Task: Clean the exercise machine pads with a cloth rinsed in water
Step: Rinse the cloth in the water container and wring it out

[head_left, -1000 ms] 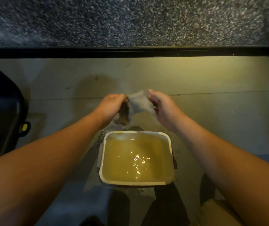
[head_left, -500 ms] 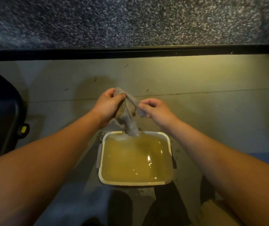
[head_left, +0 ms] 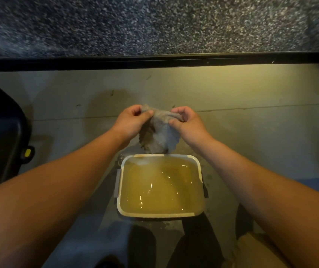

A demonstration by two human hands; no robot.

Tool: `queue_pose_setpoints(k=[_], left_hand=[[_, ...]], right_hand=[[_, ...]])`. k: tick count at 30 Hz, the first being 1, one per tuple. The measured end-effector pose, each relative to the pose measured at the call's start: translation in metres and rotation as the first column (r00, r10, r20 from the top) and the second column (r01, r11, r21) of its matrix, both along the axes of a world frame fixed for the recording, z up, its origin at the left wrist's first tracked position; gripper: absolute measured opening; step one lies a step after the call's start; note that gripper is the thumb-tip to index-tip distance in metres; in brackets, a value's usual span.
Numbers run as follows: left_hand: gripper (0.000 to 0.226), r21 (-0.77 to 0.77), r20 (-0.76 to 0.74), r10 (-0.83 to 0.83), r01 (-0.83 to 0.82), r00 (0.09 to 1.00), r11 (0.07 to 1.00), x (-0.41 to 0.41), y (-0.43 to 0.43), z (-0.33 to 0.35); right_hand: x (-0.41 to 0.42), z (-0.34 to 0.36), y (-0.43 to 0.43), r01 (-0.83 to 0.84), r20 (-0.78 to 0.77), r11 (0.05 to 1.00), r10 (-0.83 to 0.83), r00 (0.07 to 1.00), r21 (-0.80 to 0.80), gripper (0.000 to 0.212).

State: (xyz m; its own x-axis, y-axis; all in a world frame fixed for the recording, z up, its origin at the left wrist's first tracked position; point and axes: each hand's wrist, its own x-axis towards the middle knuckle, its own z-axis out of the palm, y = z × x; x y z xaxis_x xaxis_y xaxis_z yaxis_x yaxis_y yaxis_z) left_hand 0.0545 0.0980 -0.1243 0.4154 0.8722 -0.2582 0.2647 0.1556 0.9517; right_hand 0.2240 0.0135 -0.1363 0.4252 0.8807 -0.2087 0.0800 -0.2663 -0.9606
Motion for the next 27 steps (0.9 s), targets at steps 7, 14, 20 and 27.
queue_pose_setpoints(k=[7,14,20,27], left_hand=[[0.01,0.082,-0.137,-0.095,0.107,0.986,0.991,-0.005,0.003,-0.01],[0.016,-0.109,-0.733,-0.58,0.779,0.357,0.617,-0.029,-0.018,-0.025],[0.019,-0.205,-0.779,-0.606,0.846,0.164,0.493,-0.027,-0.03,-0.032],[0.009,-0.267,-0.827,-0.561,0.849,0.04,0.455,-0.024,-0.034,-0.043]], right_hand=[[0.01,-0.001,-0.012,-0.075,0.182,0.993,0.09,0.979,-0.088,0.022],[-0.001,-0.021,-0.039,-0.588,0.209,0.593,0.78,0.59,-0.551,0.02],[-0.019,-0.023,-0.043,-0.621,0.179,0.389,0.91,0.373,-0.68,0.018],[-0.019,-0.038,-0.046,-0.527,0.236,0.458,0.869,0.435,-0.716,0.032]])
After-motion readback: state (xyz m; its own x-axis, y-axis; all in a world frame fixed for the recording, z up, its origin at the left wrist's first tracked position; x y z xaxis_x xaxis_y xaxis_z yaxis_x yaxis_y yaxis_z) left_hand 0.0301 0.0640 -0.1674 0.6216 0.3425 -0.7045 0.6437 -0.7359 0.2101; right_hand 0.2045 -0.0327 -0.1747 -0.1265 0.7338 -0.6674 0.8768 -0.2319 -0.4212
